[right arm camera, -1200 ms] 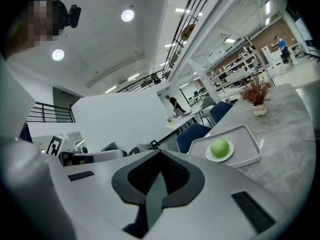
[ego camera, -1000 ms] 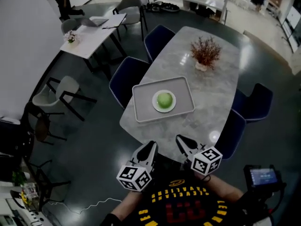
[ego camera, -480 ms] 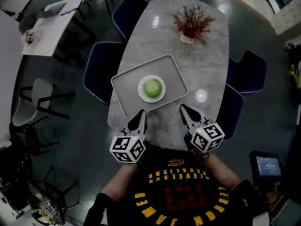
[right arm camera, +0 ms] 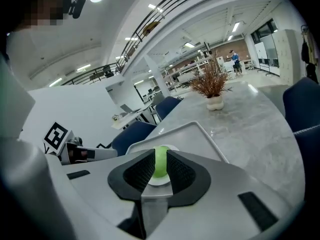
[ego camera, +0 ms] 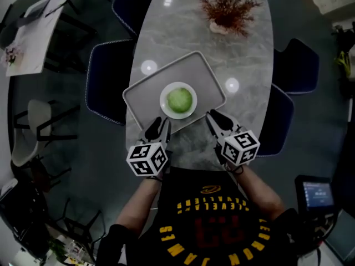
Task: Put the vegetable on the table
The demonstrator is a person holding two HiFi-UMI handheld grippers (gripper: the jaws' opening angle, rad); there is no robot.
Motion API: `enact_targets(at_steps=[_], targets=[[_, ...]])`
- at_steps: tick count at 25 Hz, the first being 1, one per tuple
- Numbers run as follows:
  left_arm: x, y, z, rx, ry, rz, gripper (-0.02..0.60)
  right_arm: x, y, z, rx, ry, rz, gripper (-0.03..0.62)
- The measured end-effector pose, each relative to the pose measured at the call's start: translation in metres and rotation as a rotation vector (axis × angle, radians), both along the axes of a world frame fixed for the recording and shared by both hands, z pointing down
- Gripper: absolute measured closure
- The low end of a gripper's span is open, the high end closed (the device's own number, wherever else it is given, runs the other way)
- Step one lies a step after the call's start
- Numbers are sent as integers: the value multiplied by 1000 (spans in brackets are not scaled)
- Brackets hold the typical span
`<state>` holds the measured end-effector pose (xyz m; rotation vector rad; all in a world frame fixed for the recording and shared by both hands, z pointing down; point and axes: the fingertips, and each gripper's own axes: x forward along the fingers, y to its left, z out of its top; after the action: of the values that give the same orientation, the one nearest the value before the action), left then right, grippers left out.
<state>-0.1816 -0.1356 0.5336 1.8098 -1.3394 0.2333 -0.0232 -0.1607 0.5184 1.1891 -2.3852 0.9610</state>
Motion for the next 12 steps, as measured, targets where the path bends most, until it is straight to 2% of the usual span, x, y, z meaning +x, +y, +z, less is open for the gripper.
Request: enact_targets(at_steps=[2, 6, 12], targets=[[-4, -3, 21, -51, -4, 20, 476, 0, -3, 20, -36, 38, 11, 522], [-14, -12, 56, -154, 54, -2, 476, -6, -15, 62, -116, 87, -2, 522], [-19, -29, 86, -219, 54, 10, 476, -18, -24, 110, -223, 168, -46, 522]])
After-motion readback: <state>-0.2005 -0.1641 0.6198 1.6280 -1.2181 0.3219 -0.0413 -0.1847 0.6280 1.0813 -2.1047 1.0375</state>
